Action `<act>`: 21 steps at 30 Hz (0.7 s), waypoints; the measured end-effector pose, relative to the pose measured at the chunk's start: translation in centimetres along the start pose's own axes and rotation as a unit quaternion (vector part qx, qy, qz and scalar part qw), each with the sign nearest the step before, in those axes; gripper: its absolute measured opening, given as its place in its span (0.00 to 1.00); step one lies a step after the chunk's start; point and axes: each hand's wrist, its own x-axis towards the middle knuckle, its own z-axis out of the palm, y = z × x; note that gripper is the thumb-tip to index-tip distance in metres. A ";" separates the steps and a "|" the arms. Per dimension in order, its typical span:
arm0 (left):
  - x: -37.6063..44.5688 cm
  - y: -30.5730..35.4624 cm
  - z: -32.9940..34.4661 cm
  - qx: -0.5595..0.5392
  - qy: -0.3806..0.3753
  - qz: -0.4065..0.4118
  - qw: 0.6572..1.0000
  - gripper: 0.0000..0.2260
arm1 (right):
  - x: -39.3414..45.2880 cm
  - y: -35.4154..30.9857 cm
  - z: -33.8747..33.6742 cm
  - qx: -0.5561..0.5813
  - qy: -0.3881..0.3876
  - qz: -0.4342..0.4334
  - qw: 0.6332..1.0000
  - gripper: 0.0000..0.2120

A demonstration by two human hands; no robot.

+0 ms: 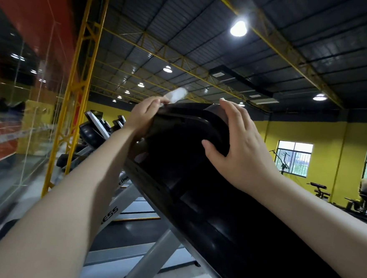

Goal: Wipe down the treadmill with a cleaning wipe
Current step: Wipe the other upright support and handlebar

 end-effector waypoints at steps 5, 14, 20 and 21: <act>3.5 -5.4 -0.8 -0.002 -0.028 -0.141 0.990 0.16 | 0.2 -0.1 0.0 -0.050 -0.004 -0.002 0.999 0.37; 5.8 -8.3 -0.7 -0.012 -0.048 -0.227 0.973 0.22 | 0.5 0.4 0.4 -0.056 -0.003 -0.021 0.998 0.35; 1.5 2.0 0.2 -0.035 -0.069 -0.027 0.997 0.16 | 0.6 0.1 0.0 -0.020 -0.008 -0.010 1.000 0.38; 0.4 4.0 0.5 -0.048 -0.077 0.001 0.996 0.16 | 0.6 0.1 -0.1 -0.007 -0.007 -0.006 1.000 0.39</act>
